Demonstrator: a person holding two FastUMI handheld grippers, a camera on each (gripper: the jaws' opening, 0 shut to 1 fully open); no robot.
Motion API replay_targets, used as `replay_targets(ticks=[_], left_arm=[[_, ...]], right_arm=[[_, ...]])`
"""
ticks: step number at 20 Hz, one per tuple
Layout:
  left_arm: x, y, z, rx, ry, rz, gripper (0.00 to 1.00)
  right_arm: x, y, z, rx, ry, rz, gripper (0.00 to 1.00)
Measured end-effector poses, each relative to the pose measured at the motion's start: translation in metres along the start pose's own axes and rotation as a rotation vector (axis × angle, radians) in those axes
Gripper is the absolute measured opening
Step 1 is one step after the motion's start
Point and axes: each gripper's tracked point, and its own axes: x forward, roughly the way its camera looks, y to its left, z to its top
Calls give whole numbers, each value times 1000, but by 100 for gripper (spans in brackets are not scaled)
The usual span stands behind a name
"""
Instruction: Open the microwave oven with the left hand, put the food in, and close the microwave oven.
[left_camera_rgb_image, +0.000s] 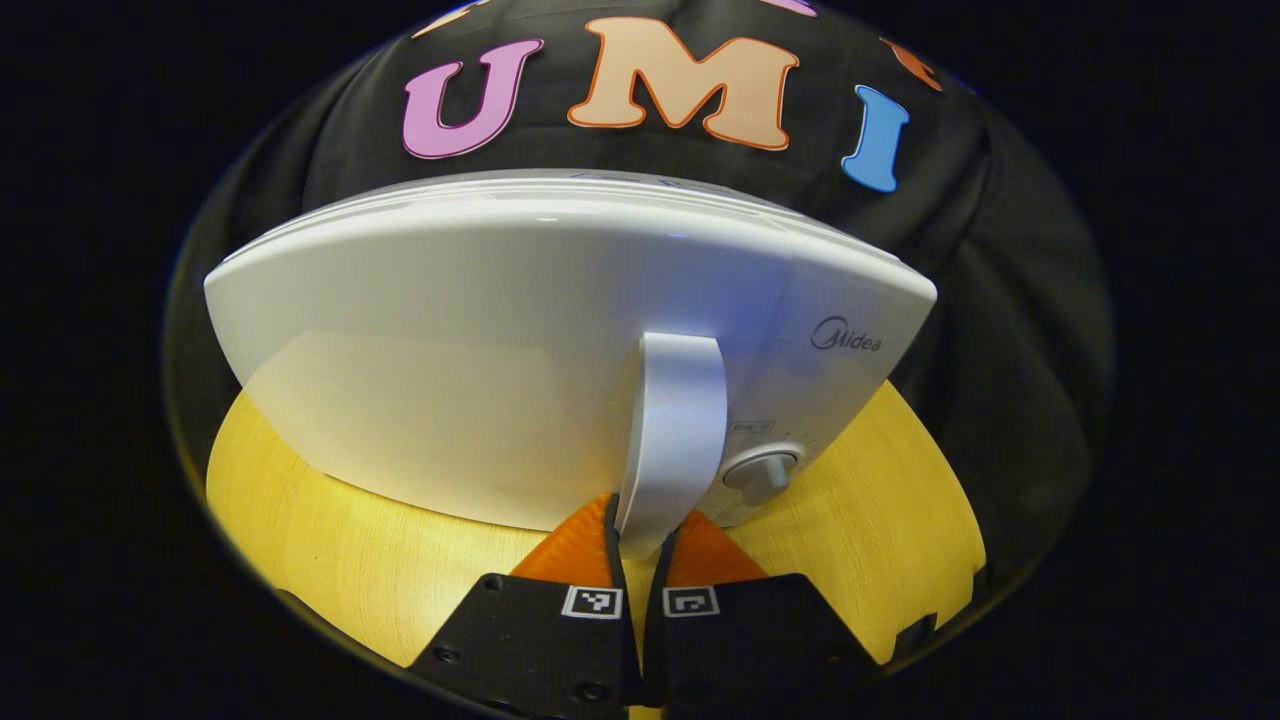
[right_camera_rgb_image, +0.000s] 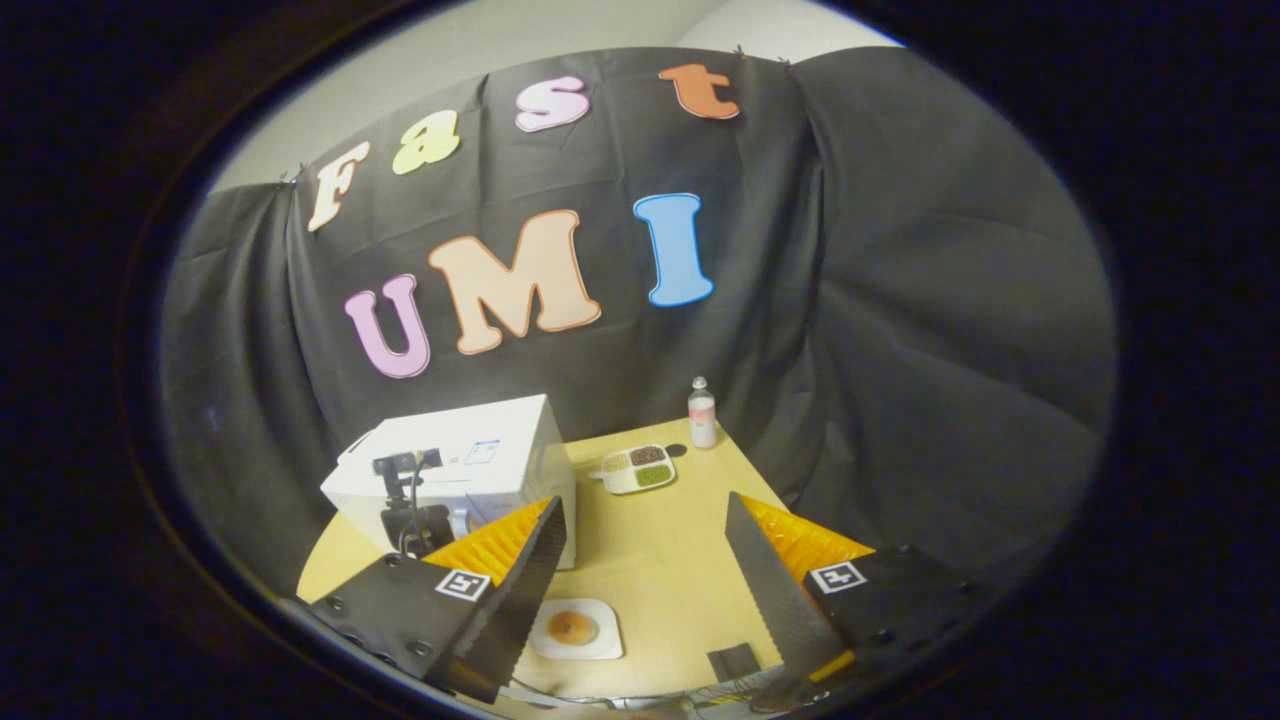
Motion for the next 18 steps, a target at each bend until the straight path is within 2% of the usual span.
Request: replay_targets(ticks=[5, 7, 8, 10, 12, 15, 16, 18], left_arm=[[0, 1, -1, -25, 11, 28, 1], [-16, 2, -16, -62, 32, 48, 1], [-27, 5, -20, -53, 4, 55, 1], [-41, 9, -33, -20, 7, 36, 0], [-49, 11, -38, -33, 9, 19, 1], [-57, 14, -44, 8, 15, 15, 4], [-60, 14, -46, 9, 16, 16, 6], [-64, 16, -49, 17, 17, 15, 10]], right_arm=[[10, -20, -6, -27, 34, -61, 99], [15, -24, -11, -32, 57, -74, 100], [18, -24, -13, -31, 70, -74, 99], [24, -19, -20, -27, 91, -47, 99], [33, -11, -27, -34, 113, -5, 99], [42, 1, -38, -49, 145, 54, 100], [42, 6, -38, -55, 147, 70, 92], [42, 14, -41, -58, 146, 93, 92]])
